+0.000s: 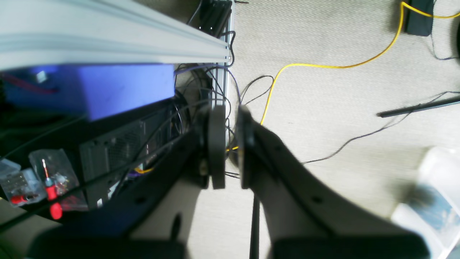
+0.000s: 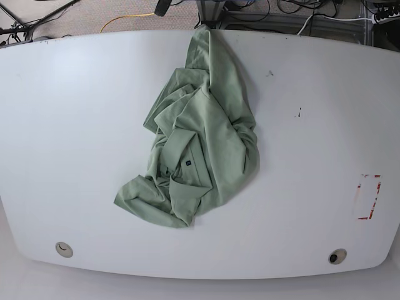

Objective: Fold the T-shirt properly

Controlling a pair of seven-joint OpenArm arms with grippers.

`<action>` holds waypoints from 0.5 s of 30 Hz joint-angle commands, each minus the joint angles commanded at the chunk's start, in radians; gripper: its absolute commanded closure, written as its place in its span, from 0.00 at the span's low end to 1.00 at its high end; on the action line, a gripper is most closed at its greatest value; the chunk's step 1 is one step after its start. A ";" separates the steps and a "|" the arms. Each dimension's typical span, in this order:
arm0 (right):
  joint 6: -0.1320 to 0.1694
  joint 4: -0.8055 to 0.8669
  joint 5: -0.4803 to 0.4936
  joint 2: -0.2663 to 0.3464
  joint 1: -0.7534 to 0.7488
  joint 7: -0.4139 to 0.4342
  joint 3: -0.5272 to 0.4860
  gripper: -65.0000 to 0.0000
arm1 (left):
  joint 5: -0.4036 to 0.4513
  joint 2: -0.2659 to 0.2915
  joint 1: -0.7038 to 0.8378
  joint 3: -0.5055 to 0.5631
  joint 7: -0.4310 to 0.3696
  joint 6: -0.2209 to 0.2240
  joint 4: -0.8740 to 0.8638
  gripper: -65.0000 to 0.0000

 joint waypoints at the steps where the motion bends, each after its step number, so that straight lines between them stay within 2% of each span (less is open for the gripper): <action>1: 0.000 0.037 0.000 -0.003 -0.029 0.000 -0.006 0.92 | 0.000 0.000 0.034 0.000 0.000 0.000 0.048 0.42; 7: 0.000 0.212 0.000 -0.034 -0.164 0.000 -0.035 0.92 | -0.002 0.005 0.170 0.000 0.000 0.000 0.253 0.42; 11: 0.000 0.316 0.000 -0.078 -0.252 0.000 -0.037 0.92 | -0.003 0.005 0.250 0.000 0.000 0.000 0.370 0.42; 15: 0.002 0.420 0.000 -0.083 -0.317 0.000 -0.037 0.92 | -0.037 0.003 0.313 0.000 0.000 0.000 0.486 0.42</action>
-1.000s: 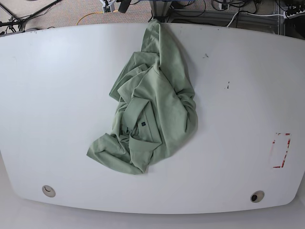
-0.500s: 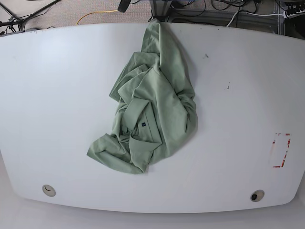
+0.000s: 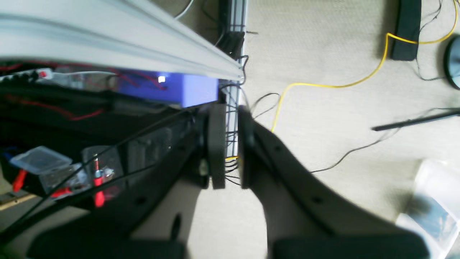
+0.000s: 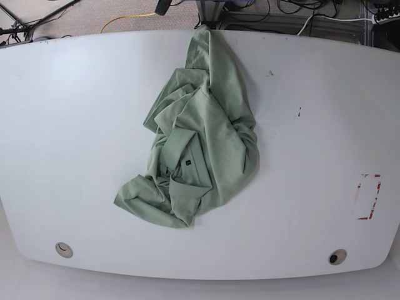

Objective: Fold the T-shirt properly

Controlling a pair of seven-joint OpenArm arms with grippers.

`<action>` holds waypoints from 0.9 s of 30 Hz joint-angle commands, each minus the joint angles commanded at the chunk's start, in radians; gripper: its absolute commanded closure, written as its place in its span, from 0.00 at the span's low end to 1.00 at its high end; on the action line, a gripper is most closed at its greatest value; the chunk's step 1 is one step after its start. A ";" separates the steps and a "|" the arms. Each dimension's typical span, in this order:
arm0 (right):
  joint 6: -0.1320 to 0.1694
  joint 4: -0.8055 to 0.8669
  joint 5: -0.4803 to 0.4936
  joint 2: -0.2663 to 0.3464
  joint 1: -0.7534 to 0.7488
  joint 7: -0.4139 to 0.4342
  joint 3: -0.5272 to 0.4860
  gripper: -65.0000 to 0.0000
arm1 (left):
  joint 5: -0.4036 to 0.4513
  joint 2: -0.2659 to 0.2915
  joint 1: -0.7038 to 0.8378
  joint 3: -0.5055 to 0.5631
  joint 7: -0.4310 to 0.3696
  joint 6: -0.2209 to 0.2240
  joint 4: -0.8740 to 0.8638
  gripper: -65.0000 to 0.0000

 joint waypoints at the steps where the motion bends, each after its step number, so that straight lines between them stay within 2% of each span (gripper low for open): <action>1: 0.000 0.018 0.002 0.000 0.000 0.002 -0.003 0.92 | -0.031 -0.003 0.021 0.000 0.000 0.000 0.028 0.42; 6: 0.000 0.086 0.107 0.006 0.000 0.002 -0.011 0.92 | -0.186 -0.068 0.072 0.000 0.000 0.000 0.163 0.42; 10: 0.000 0.098 0.130 0.028 0.006 0.002 -0.009 0.92 | -0.249 -0.091 0.083 -0.005 0.000 0.000 0.241 0.42; 19: -0.002 0.098 0.129 0.041 0.170 0.002 -0.008 0.92 | -0.255 -0.087 0.014 -0.005 0.000 0.000 0.287 0.42; 25: -0.002 0.098 0.124 0.043 0.316 -0.003 0.028 0.91 | -0.253 -0.031 -0.052 0.000 0.000 0.000 0.285 0.42; 27: -0.002 0.098 0.124 0.043 0.369 -0.048 0.028 0.88 | -0.252 -0.023 -0.086 0.000 0.002 0.000 0.285 0.42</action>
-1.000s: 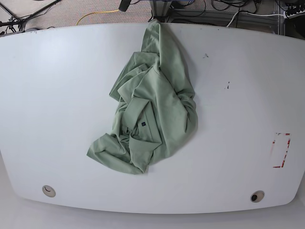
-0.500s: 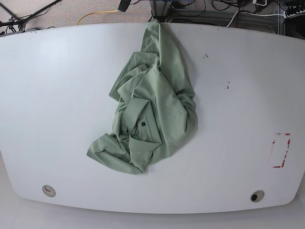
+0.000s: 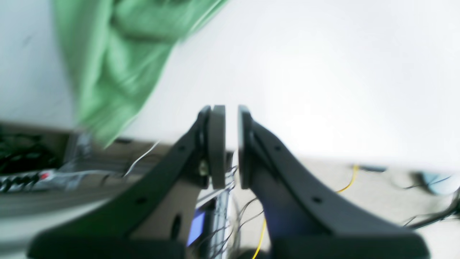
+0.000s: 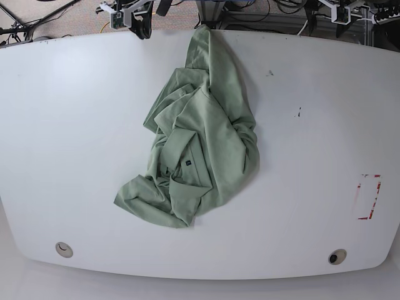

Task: Fold the T-shirt properly
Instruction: 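Lower the right gripper onto the crumpled green shirt and pinch fabric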

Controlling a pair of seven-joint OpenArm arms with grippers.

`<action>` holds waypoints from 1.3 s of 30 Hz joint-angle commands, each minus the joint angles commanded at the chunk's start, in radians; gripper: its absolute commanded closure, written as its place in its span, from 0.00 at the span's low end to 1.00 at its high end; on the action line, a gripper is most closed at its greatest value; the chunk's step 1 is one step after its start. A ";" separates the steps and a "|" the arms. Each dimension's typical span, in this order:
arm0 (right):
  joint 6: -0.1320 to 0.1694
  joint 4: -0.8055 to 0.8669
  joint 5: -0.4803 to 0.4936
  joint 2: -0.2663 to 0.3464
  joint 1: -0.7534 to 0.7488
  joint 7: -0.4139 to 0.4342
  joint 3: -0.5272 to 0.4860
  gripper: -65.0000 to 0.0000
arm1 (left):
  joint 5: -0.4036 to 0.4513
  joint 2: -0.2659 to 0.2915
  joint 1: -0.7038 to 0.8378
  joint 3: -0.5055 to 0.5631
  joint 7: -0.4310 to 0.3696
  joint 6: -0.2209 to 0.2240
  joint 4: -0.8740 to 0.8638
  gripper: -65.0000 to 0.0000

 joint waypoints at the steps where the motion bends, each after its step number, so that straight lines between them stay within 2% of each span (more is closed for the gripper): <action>1: 0.000 0.002 0.000 0.000 0.035 -0.035 0.000 0.83 | 0.000 0.006 -0.020 0.000 0.000 0.000 0.000 0.42; 3: 0.000 0.002 0.000 0.015 0.107 -0.106 0.002 0.71 | 0.000 0.018 -0.037 0.000 0.000 0.000 0.000 0.42; 5: 0.000 0.000 0.009 0.044 0.152 -0.152 -0.002 0.64 | 0.000 0.031 -0.040 0.000 0.000 0.000 0.000 0.42; 7: 0.000 0.000 0.009 0.072 0.203 -0.189 -0.006 0.60 | 0.000 0.043 -0.043 0.000 0.000 0.000 0.002 0.42; 11: 0.002 0.000 0.000 0.083 0.313 -0.255 -0.032 0.57 | 0.000 0.043 -0.086 0.002 0.000 0.000 0.005 0.42; 15: 0.002 -0.002 0.009 0.123 0.399 -0.348 -0.054 0.42 | 0.000 0.043 -0.095 0.002 0.000 0.000 0.005 0.42; 20: 0.002 -0.009 0.003 0.158 0.502 -0.405 -0.126 0.29 | 0.000 0.043 -0.101 0.002 0.002 0.000 0.002 0.42; 23: 0.002 -0.032 0.002 0.189 0.577 -0.443 -0.203 0.30 | 0.000 0.043 -0.137 0.002 0.041 0.000 0.002 0.42; 26: -0.002 -0.037 0.002 0.212 0.635 -0.488 -0.273 0.30 | 0.000 0.043 -0.167 0.002 0.124 0.000 0.002 0.42; 29: -0.008 -0.052 0.000 0.212 0.686 -0.517 -0.310 0.30 | -0.003 0.043 -0.190 0.002 0.167 0.000 0.003 0.42; 39: -0.011 -0.183 0.011 0.203 0.746 -0.542 -0.307 0.30 | -0.002 0.035 -0.249 0.002 0.180 0.000 0.003 0.42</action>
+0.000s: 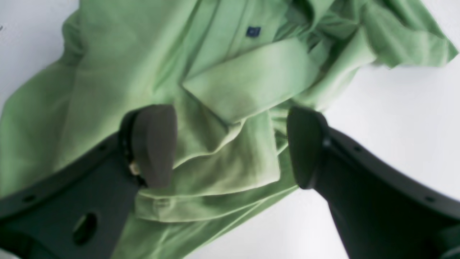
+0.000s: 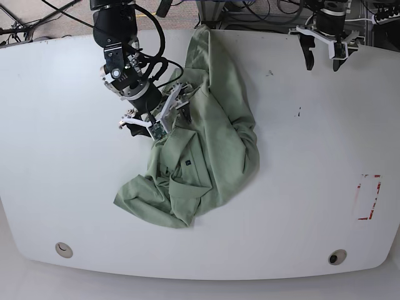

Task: Fold the T-shirt properly
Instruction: 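Lower the right gripper onto the crumpled green shirt and pinch fabric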

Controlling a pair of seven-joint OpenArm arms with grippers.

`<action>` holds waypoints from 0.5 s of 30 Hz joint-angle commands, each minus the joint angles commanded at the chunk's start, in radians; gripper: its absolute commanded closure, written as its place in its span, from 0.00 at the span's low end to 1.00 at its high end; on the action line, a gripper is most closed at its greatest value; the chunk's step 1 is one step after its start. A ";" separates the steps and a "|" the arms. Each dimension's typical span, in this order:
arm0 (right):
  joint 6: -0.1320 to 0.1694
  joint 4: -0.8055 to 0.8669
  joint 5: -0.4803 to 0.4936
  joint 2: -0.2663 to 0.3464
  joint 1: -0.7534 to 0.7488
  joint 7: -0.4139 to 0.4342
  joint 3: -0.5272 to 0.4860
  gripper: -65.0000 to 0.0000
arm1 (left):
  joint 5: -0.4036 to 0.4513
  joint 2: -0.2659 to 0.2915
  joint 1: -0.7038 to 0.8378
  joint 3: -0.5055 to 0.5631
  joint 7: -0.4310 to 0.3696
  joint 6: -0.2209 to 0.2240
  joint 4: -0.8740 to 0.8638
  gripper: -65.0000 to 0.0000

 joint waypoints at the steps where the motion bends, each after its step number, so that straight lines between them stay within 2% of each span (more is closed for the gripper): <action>1: 0.000 -0.006 0.000 -0.002 0.000 0.002 0.000 0.30 | 0.002 0.000 -0.009 0.000 0.000 0.000 -0.002 0.42; 3: 0.009 -0.015 0.002 -0.031 -0.005 0.002 0.000 0.30 | 0.002 -0.002 -0.029 0.000 0.025 0.000 -0.003 0.42; 8: 0.011 -0.044 0.002 -0.075 -0.003 0.002 -0.002 0.30 | 0.002 -0.003 -0.063 0.000 0.086 0.000 -0.002 0.42; 15: 0.009 -0.092 0.002 -0.112 0.002 0.003 0.000 0.30 | 0.002 -0.003 -0.061 0.000 0.091 0.000 0.000 0.42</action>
